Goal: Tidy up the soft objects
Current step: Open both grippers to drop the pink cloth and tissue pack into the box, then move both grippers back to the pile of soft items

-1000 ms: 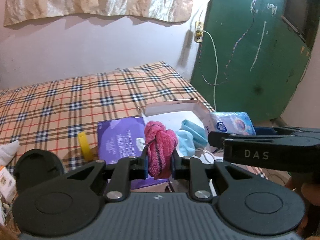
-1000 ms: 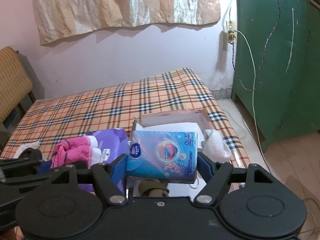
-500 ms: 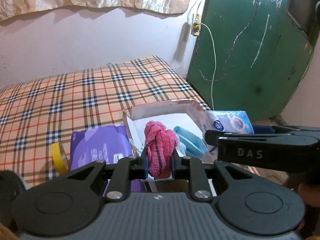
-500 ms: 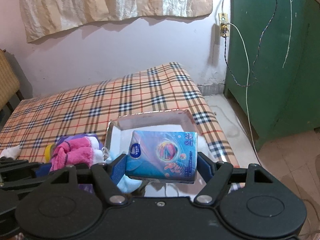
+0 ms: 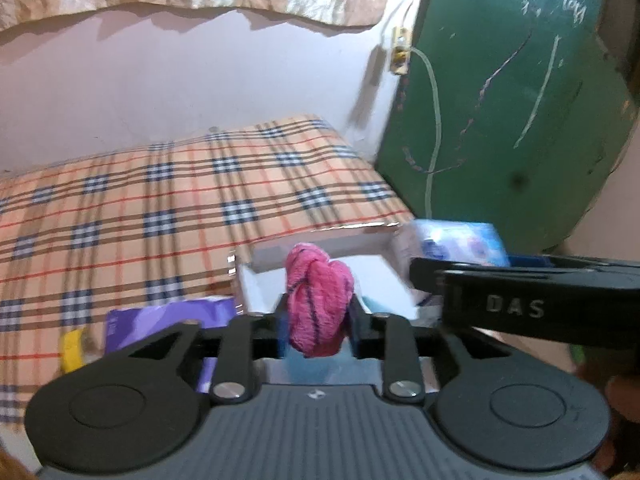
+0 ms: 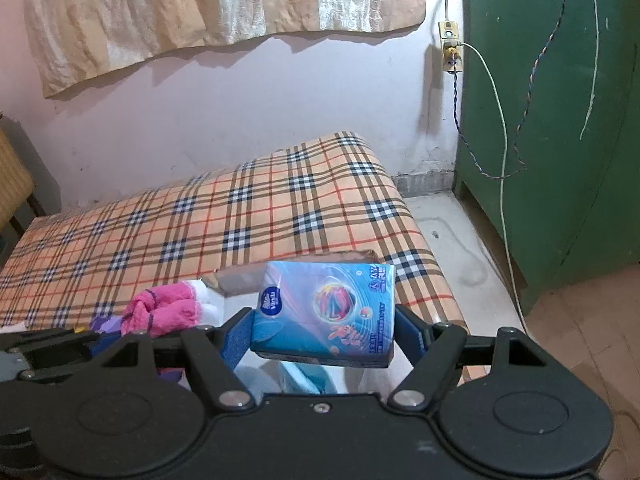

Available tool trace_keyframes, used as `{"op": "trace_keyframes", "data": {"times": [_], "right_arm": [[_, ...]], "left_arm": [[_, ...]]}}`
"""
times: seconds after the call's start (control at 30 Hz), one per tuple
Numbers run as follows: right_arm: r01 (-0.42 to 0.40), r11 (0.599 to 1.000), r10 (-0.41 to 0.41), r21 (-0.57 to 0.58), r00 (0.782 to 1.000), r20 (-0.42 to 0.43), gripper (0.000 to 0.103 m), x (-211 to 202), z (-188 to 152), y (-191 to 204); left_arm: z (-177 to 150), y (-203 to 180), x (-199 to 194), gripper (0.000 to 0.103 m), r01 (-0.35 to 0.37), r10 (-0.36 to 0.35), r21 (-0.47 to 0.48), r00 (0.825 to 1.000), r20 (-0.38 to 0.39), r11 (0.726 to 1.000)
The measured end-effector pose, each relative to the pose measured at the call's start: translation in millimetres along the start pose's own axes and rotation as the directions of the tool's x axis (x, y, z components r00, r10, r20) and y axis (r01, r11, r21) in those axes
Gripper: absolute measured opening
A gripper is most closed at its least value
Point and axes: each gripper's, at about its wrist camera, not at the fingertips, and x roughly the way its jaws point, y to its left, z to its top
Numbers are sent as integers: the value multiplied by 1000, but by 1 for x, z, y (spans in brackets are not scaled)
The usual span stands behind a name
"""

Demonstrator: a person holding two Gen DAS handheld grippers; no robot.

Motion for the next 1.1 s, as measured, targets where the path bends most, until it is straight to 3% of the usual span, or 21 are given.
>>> {"op": "trace_keyframes", "data": {"times": [0.03,0.23,0.7,1.1], "right_arm": [[-8,1000,8,-2,1000,4,89,2,1,0],[-10,1000,10,-4,999,37,89,1,6,1],[54,998,-53,-23,996,75,89,-62,-26,22],[-21,998,26,-60,997,74,89,-109,-65,77]], "left_arm": [[0,0,1,48,8,-8,-2,1000,7,1000],[-3,7,-3,66,-13,13,-25,1000,23,1000],[-20,12,-76,72,-110,109,21,993,53,994],[-58,43,-135,74,-174,177,-48,982,59,983]]}}
